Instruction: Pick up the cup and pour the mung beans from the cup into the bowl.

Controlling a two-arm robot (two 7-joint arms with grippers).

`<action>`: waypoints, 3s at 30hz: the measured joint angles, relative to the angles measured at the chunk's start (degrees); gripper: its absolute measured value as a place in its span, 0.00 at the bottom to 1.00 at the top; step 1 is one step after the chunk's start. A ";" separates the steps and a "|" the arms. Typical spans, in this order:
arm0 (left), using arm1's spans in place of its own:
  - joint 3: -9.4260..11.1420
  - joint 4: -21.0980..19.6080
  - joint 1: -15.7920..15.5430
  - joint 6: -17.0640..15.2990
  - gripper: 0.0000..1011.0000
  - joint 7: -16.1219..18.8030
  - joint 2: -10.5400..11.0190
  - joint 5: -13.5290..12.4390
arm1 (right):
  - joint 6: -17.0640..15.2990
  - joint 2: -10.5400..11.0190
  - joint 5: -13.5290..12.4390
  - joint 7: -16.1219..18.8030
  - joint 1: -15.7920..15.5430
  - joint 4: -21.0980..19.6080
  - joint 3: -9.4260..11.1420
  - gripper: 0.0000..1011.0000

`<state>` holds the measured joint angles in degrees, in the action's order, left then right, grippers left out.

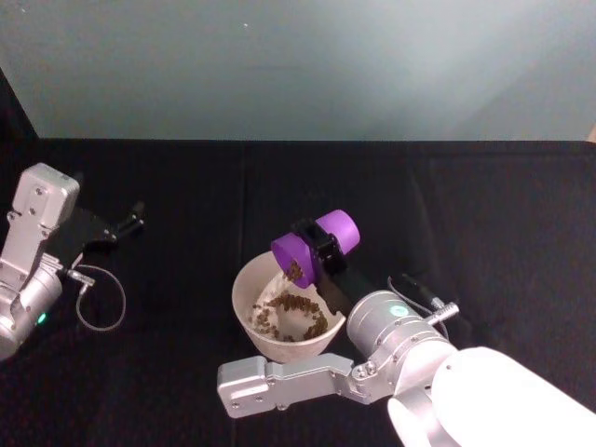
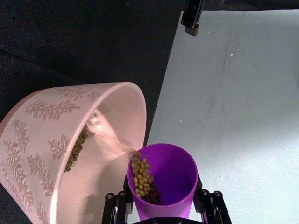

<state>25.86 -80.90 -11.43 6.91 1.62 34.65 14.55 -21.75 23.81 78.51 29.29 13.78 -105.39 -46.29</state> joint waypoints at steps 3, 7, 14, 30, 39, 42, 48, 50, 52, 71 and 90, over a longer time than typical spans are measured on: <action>0.00 0.00 0.00 0.00 0.99 0.00 0.00 0.00 | 0.31 -0.12 0.30 0.08 -0.27 -0.03 0.38 0.71; 0.00 0.00 0.00 0.00 0.99 0.00 0.00 0.00 | 0.64 -0.33 0.78 0.10 -0.64 -0.11 0.79 0.71; 0.00 0.00 0.00 0.00 0.99 0.00 0.00 0.00 | 1.11 -0.63 1.71 0.13 -1.28 -0.31 1.40 0.71; 0.00 0.00 0.00 0.00 0.99 0.00 0.00 0.00 | 2.33 -0.57 2.92 0.28 -1.64 -0.73 1.79 0.71; 0.00 0.00 0.00 0.00 0.99 0.00 0.00 0.00 | 3.04 0.20 4.21 0.65 -1.24 -1.31 1.25 0.71; 0.00 0.00 0.00 0.00 0.99 0.00 0.00 0.00 | 3.36 0.51 4.73 0.99 -1.02 -1.37 0.89 0.71; 0.00 0.00 0.00 0.00 0.99 0.00 0.00 0.00 | 3.80 1.07 5.97 1.89 -0.61 -1.49 -0.02 0.71; 0.00 0.00 0.00 0.00 0.99 0.00 0.00 0.00 | 4.01 1.51 6.79 2.30 -0.41 -1.65 -0.48 0.71; 0.00 0.00 0.00 0.00 0.99 0.00 0.00 0.00 | 4.12 1.70 7.16 2.43 -0.29 -1.73 -0.71 0.71; 0.00 0.00 0.00 0.00 0.99 0.00 0.00 0.00 | 4.73 3.08 12.30 3.76 1.08 -2.19 -3.08 0.71; 0.00 0.00 0.00 0.00 0.99 0.00 0.00 0.00 | 6.21 4.31 18.97 5.97 3.21 -2.00 -6.62 0.71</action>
<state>25.86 -80.90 -11.43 6.91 1.62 34.65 14.54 -15.54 28.12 97.48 35.26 16.99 -107.38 -52.90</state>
